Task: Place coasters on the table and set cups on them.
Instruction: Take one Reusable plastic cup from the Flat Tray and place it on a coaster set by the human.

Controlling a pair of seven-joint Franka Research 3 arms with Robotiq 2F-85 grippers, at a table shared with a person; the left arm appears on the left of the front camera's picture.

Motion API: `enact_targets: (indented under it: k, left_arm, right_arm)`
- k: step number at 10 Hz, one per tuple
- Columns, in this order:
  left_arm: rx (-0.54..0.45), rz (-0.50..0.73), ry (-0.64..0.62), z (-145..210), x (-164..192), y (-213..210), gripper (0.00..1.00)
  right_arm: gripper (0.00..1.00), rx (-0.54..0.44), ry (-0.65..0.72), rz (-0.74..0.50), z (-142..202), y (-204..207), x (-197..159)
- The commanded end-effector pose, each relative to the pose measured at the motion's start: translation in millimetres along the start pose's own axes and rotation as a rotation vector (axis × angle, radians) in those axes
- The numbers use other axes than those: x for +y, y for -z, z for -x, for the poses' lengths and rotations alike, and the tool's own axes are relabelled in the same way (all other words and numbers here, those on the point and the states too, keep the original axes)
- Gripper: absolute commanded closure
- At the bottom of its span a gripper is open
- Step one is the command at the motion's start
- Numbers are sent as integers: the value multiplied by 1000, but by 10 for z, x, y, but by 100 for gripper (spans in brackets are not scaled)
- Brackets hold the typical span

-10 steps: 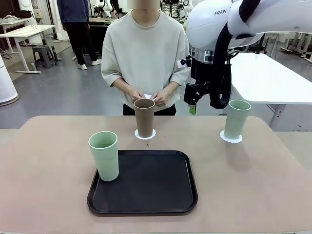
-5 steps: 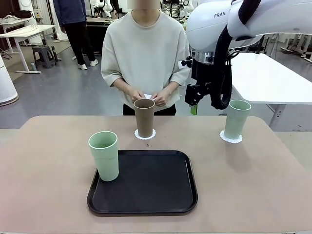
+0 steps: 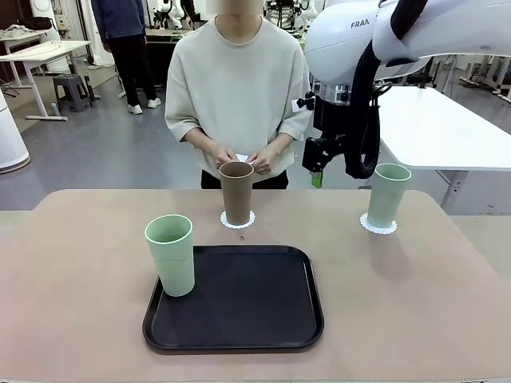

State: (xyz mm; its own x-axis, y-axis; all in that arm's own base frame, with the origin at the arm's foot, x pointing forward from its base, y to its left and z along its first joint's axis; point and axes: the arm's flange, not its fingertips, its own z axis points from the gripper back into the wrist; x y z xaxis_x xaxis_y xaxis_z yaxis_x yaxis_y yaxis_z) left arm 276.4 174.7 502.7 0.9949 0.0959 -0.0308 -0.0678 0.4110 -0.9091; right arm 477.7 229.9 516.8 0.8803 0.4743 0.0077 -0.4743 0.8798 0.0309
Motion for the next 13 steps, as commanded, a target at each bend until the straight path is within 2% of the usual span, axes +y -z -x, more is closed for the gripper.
enact_targets:
  k: [1,4,6,7,9,10,13]
  left_arm:
    - [-6,12,3,14,-18,-9,0]
    - [-6,12,3,14,-18,-9,0]
    - [-6,12,3,14,-18,-9,0]
    - [-6,12,3,14,-18,-9,0]
    - [-6,12,3,14,-18,-9,0]
    - [-6,12,3,14,-18,-9,0]
    - [-6,12,3,14,-18,-9,0]
  right_arm:
    - [0,-160,173,-242,505,-139,-332]
    - [0,-390,356,-551,1292,-200,-1261]
    - [0,-479,415,-729,1921,-83,-1934]
    - [0,-520,445,-775,2206,-41,-2226]
    - [0,-546,426,-950,2760,91,-2715]
    - [0,-528,407,-1013,2938,159,-2925]
    - [0,-434,413,-1069,3167,423,-3356]
